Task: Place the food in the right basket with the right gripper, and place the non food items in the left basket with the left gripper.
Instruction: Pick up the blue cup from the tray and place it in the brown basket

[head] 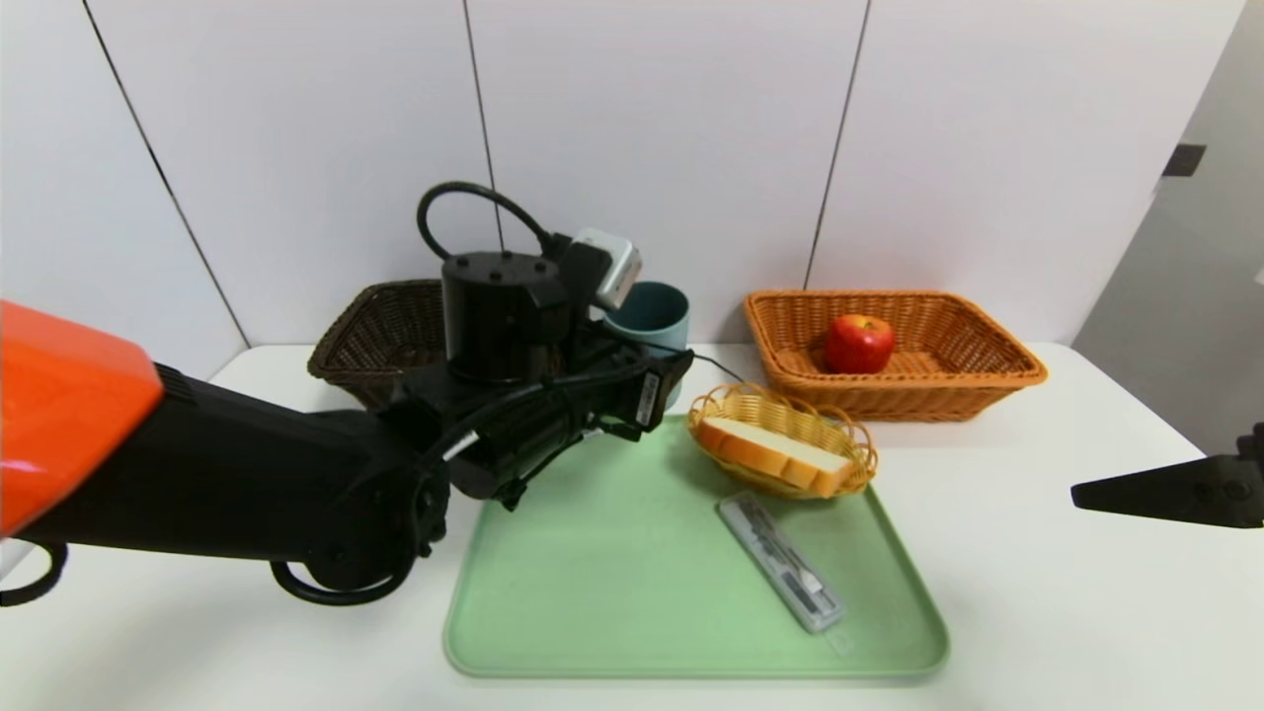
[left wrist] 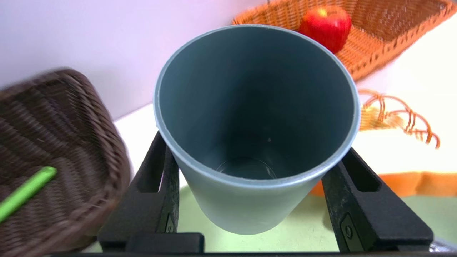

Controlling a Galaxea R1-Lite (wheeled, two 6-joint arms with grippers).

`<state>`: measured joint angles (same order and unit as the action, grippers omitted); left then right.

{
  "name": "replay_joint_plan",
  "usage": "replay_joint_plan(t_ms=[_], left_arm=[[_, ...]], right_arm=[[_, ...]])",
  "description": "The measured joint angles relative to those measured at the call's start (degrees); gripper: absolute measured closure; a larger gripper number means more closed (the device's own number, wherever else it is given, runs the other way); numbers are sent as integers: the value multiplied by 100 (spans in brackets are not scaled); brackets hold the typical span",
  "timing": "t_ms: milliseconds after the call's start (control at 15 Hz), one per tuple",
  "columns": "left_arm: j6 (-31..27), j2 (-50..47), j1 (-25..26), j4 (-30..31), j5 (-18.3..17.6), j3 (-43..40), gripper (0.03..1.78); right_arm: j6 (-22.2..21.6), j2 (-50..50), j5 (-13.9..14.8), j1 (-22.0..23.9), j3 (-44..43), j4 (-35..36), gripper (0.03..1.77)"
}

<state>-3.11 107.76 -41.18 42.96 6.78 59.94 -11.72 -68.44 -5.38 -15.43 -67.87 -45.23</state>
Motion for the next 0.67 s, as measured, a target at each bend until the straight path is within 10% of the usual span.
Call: replay_joint_plan(t_ms=[667], left_arm=[[9,-145,1842,-2171,-13,1921,71]], right_arm=[[1,57,21,0,12,0,10]])
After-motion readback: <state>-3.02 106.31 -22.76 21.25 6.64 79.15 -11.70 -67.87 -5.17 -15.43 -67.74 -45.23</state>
